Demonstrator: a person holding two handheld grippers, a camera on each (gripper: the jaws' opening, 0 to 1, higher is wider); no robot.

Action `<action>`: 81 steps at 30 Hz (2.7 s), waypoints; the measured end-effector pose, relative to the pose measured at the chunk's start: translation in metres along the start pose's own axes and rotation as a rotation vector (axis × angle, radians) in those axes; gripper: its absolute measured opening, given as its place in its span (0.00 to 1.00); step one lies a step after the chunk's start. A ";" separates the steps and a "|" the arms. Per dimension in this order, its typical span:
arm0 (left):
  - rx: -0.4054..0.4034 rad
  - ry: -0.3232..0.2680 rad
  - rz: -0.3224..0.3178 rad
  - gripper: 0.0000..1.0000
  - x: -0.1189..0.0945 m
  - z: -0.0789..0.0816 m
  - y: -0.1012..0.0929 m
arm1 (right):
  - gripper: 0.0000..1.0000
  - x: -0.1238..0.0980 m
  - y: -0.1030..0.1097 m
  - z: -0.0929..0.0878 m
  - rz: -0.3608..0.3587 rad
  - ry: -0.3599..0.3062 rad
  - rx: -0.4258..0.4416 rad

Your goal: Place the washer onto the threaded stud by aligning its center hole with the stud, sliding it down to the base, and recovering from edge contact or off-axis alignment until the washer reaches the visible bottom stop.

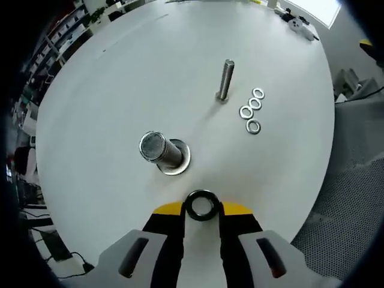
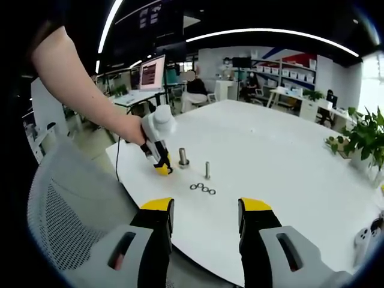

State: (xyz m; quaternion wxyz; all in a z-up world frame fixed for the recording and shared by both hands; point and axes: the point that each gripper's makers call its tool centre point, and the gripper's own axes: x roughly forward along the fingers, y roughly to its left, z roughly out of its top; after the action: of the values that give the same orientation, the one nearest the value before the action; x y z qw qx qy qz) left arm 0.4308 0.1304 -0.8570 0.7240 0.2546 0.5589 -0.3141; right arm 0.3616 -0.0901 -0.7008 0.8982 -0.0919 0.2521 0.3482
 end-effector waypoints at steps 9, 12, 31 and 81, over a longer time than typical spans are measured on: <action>-0.008 -0.018 0.008 0.19 -0.008 0.001 0.002 | 0.45 0.000 0.001 0.000 0.003 0.003 0.000; -0.003 -0.026 0.014 0.19 -0.009 0.003 0.004 | 0.45 0.000 0.001 0.000 0.006 0.002 -0.002; 0.006 0.008 0.011 0.20 0.004 0.006 0.001 | 0.45 0.000 0.001 0.000 0.005 0.000 0.000; -0.060 -0.024 0.023 0.19 -0.011 0.000 0.004 | 0.45 0.001 0.001 -0.001 0.005 0.007 -0.007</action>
State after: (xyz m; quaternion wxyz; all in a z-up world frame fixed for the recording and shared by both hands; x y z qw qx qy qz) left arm 0.4314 0.1351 -0.8467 0.7416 0.2353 0.5563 -0.2920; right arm 0.3608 -0.0892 -0.7022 0.8961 -0.0956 0.2542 0.3510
